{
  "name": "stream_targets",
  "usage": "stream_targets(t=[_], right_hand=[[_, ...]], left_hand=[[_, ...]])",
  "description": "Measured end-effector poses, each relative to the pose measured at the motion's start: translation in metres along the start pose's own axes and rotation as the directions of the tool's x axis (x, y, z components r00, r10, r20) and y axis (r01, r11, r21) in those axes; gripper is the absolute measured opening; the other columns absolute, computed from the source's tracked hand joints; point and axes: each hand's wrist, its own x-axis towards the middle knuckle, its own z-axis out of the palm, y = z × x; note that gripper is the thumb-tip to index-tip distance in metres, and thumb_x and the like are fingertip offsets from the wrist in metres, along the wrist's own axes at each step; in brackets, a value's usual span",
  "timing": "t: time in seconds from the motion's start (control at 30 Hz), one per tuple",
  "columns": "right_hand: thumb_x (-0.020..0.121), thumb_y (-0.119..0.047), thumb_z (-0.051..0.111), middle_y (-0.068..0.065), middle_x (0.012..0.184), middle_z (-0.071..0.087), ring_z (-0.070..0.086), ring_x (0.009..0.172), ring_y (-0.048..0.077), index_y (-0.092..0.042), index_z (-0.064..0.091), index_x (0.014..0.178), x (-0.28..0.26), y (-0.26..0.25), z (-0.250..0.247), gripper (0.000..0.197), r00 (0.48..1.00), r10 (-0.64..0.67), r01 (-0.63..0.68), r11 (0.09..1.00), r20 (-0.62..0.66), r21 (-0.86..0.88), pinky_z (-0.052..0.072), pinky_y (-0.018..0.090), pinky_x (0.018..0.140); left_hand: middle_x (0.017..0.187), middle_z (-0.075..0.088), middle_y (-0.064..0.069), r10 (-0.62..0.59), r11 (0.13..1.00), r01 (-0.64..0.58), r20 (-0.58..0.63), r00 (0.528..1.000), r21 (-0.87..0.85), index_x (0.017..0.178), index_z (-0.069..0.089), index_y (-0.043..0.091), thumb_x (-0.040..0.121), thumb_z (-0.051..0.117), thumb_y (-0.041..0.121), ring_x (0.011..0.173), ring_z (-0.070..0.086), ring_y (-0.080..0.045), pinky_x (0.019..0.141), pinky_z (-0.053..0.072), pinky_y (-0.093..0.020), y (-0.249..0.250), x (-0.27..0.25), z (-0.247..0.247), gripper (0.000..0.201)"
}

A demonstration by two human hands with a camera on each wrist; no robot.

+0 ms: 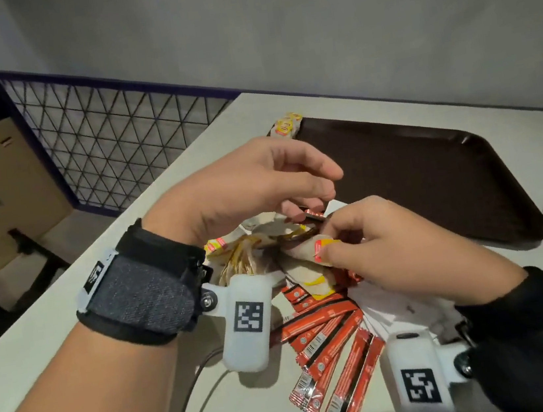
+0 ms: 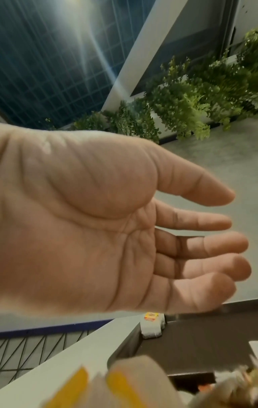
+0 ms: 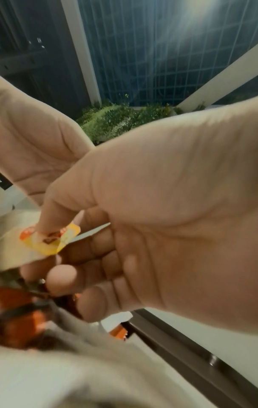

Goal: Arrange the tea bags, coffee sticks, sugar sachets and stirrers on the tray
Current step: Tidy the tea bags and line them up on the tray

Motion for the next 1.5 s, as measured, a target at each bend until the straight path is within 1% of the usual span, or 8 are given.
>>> stream_targets(t=[0.17, 0.33, 0.6, 0.77, 0.9, 1.07, 1.27, 1.5], right_hand=[[0.097, -0.029, 0.067, 0.006, 0.077, 0.073, 0.071, 0.073, 0.029, -0.019, 0.076, 0.083, -0.003, 0.004, -0.01, 0.019, 0.999, -0.036, 0.041, 0.989, -0.035, 0.142, 0.059, 0.055, 0.073], [0.09, -0.028, 0.074, 0.005, 0.064, 0.067, 0.054, 0.056, 0.012, -0.02, 0.08, 0.08, -0.008, -0.001, -0.017, 0.014, 0.978, -0.076, 0.139, 0.932, -0.195, 0.335, 0.044, 0.024, 0.055], [0.086, -0.032, 0.072, 0.011, 0.079, 0.073, 0.06, 0.063, 0.019, -0.021, 0.079, 0.093, -0.003, -0.009, -0.008, 0.015, 0.931, 0.005, 0.205, 0.821, -0.365, 0.533, 0.049, 0.034, 0.059], [0.086, -0.026, 0.077, -0.008, 0.079, 0.072, 0.065, 0.071, 0.004, -0.029, 0.077, 0.084, -0.008, -0.01, -0.004, 0.004, 0.988, -0.049, 0.063, 0.994, -0.149, 0.09, 0.053, 0.026, 0.065], [0.083, -0.047, 0.076, -0.018, 0.09, 0.061, 0.056, 0.09, -0.003, -0.037, 0.074, 0.1, -0.012, -0.016, 0.008, 0.02, 1.0, -0.015, 0.012, 0.956, -0.011, -0.295, 0.05, 0.023, 0.075], [0.077, -0.061, 0.075, -0.02, 0.097, 0.054, 0.047, 0.097, -0.002, -0.038, 0.065, 0.118, -0.01, -0.018, 0.014, 0.048, 0.998, 0.022, 0.003, 0.925, 0.061, -0.381, 0.048, 0.025, 0.08], [0.088, -0.047, 0.073, -0.017, 0.09, 0.059, 0.055, 0.082, -0.001, -0.034, 0.066, 0.127, -0.008, -0.021, 0.02, 0.042, 0.996, 0.06, -0.036, 0.936, 0.058, -0.35, 0.042, 0.018, 0.067], [0.096, -0.039, 0.061, -0.016, 0.084, 0.061, 0.056, 0.08, -0.002, -0.03, 0.074, 0.101, -0.012, -0.021, 0.019, 0.017, 0.999, 0.027, -0.012, 0.943, 0.04, -0.332, 0.046, 0.018, 0.067]], left_hand=[[0.11, 0.076, -0.012, 0.004, 0.997, -0.006, 0.023, 1.0, 0.082, 0.112, 0.074, 0.017, 0.09, 0.076, 0.013, 0.104, 0.072, -0.029, 0.097, 0.055, -0.052, -0.002, -0.001, -0.002, 0.022], [0.106, 0.076, -0.011, 0.043, 0.992, -0.055, 0.104, 0.994, 0.111, 0.11, 0.074, 0.016, 0.08, 0.082, 0.012, 0.099, 0.07, -0.022, 0.104, 0.052, -0.056, 0.0, -0.004, 0.001, 0.032], [0.083, 0.075, -0.011, 0.008, 0.994, -0.006, -0.012, 1.0, 0.111, 0.1, 0.074, 0.006, 0.087, 0.077, 0.005, 0.071, 0.068, -0.016, 0.076, 0.053, -0.038, -0.002, -0.002, -0.01, 0.014], [0.073, 0.071, -0.005, -0.008, 0.99, -0.025, -0.228, 0.974, -0.138, 0.091, 0.068, 0.008, 0.088, 0.072, 0.005, 0.064, 0.068, -0.017, 0.067, 0.052, -0.033, -0.002, 0.001, -0.018, 0.005], [0.08, 0.071, -0.007, -0.041, 0.957, -0.042, -0.28, 0.959, -0.286, 0.101, 0.065, 0.007, 0.093, 0.067, 0.004, 0.069, 0.072, -0.019, 0.055, 0.055, -0.026, 0.002, 0.002, -0.018, 0.008], [0.085, 0.071, -0.009, -0.05, 0.943, -0.034, -0.24, 0.969, -0.33, 0.099, 0.064, 0.006, 0.093, 0.068, 0.005, 0.072, 0.074, -0.022, 0.054, 0.056, -0.025, 0.002, 0.002, -0.017, 0.007], [0.077, 0.073, -0.006, -0.051, 0.935, -0.019, -0.188, 0.981, -0.354, 0.094, 0.063, 0.007, 0.094, 0.066, 0.004, 0.072, 0.076, -0.022, 0.056, 0.059, -0.022, 0.003, 0.002, -0.011, 0.004], [0.084, 0.073, -0.01, -0.068, 0.928, -0.005, -0.184, 0.981, -0.372, 0.094, 0.065, 0.007, 0.094, 0.066, 0.004, 0.074, 0.076, -0.023, 0.059, 0.061, -0.023, 0.002, 0.001, -0.011, 0.004]])
